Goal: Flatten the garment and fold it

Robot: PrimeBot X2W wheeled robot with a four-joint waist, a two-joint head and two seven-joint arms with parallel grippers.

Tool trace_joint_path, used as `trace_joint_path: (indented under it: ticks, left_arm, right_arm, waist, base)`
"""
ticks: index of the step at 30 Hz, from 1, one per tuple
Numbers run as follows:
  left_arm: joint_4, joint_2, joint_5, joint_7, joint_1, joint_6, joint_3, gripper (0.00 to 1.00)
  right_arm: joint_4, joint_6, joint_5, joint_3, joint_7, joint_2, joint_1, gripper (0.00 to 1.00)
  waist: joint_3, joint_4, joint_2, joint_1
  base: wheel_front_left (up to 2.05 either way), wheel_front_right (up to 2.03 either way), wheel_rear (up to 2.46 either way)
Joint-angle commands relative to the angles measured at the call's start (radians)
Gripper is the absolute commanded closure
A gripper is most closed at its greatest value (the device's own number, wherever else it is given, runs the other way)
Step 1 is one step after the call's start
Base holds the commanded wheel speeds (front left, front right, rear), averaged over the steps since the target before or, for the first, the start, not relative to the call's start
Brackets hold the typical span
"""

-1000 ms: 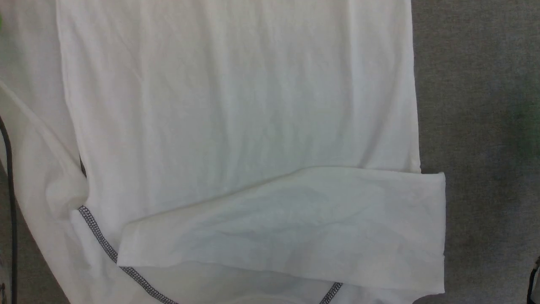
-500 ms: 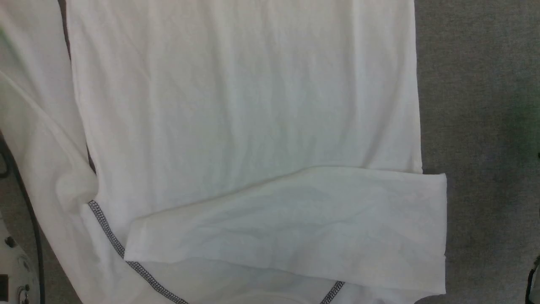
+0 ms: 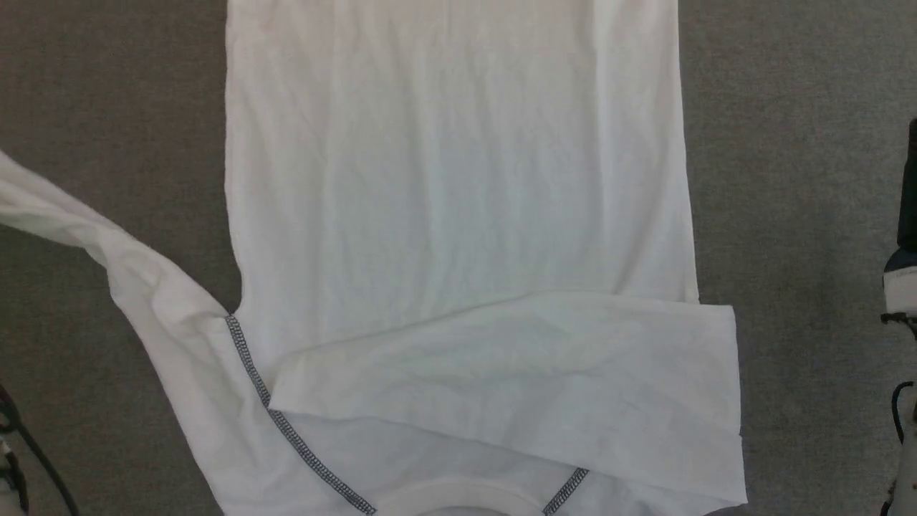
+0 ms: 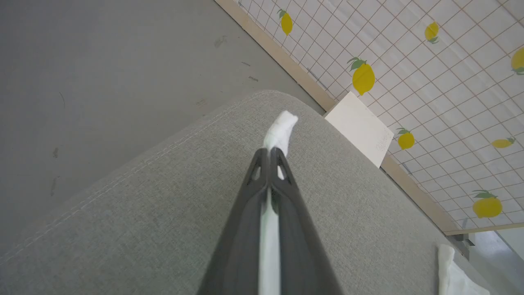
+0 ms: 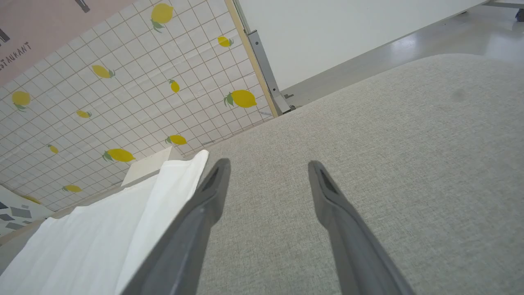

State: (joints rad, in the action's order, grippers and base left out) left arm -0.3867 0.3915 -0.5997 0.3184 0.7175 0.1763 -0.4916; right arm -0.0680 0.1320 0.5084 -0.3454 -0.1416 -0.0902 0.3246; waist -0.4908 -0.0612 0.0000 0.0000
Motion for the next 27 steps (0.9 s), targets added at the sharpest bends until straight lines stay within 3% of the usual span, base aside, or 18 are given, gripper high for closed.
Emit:
trace_joint_path:
  ticks: [1, 9, 14, 20, 27]
  left_arm:
    - [0.013, -0.004, -0.012, -0.017, -0.048, -0.011, -0.023, 1.0]
    - [0.123, -0.031, -0.041, -0.084, -0.253, -0.049, -0.121, 1.0]
    - [0.235, -0.052, -0.031, -0.087, -0.319, -0.08, -0.1, 1.0]
    - [0.42, -0.115, -0.01, -0.064, -0.364, -0.109, 0.0, 1.0]
    - [0.595, -0.238, 0.026, 0.005, -0.367, -0.142, 0.252, 1.0]
  right_arm:
    - [0.005, -0.001, -0.006, 0.003, -0.003, 0.007, -0.019, 0.0]
    - [0.031, -0.001, -0.005, 0.026, -0.007, 0.028, -0.066, 0.0]
    - [0.056, -0.001, 0.001, 0.037, 0.002, 0.035, -0.093, 0.0]
    - [0.082, -0.001, 0.009, 0.052, 0.014, 0.039, -0.117, 0.0]
    - [0.109, -0.001, 0.025, 0.061, 0.03, 0.04, -0.133, 0.0]
  waist:
    - [0.114, 0.056, 0.0, 0.0]
    - [0.222, 0.075, 0.0, 0.0]
    - [0.262, 0.08, 0.0, 0.0]
    - [0.298, 0.071, 0.0, 0.0]
    - [0.324, 0.066, 0.0, 0.0]
  base:
    - [0.0, 0.0, 0.0]
    - [0.0, 0.0, 0.0]
    - [0.0, 0.0, 0.0]
    - [0.0, 0.0, 0.0]
    - [0.0, 0.0, 0.0]
